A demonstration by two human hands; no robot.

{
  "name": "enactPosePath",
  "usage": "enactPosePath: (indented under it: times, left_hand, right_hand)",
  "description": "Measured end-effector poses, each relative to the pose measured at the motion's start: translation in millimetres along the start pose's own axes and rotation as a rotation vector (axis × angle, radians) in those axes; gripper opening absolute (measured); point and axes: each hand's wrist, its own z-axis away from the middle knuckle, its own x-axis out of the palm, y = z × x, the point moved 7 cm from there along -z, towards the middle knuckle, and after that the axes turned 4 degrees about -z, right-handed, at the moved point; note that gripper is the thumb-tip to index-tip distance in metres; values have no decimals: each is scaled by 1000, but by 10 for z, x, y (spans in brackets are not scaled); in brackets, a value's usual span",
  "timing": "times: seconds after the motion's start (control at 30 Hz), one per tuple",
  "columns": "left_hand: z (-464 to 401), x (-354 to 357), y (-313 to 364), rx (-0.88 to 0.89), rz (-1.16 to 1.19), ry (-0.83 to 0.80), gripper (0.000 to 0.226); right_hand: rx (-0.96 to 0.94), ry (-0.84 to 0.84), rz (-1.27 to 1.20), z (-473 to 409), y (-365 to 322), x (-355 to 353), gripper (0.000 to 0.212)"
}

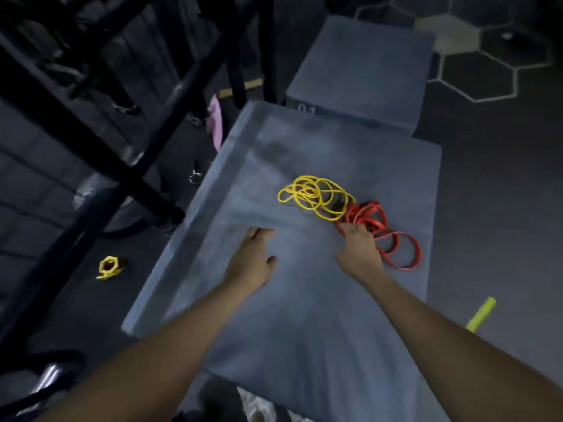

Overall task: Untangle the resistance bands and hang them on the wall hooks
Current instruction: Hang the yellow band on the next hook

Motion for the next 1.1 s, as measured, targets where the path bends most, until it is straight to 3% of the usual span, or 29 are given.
enactPosePath:
  times: [0.37,0.57,0.7,0.83,0.97,1.1]
  left_hand:
    - [-1605,1057,-321,208,-230,-47,60]
    - [-2150,1306,-332,371,-396,101,70]
    - [-2308,1433,-270,466,-576,176,67]
    - [-2220,1426,-367,423,-659,158,44]
    - [-1877,1104,-387,394,-546,140,27]
    - [-1546,467,-234,355,-268,109,42]
  right_hand:
    - [28,88,82,-1326,529,770,57]
    - [-69,210,213,-1827,624,1065,51]
    - [-61,250,331,-1915,659,1233,48]
    - [-95,240,328,-1826,597,1276,28]
    - [-228,171,202,-1569,364,1103,27]
    - [-338,87,86,-1264,-115,648,32]
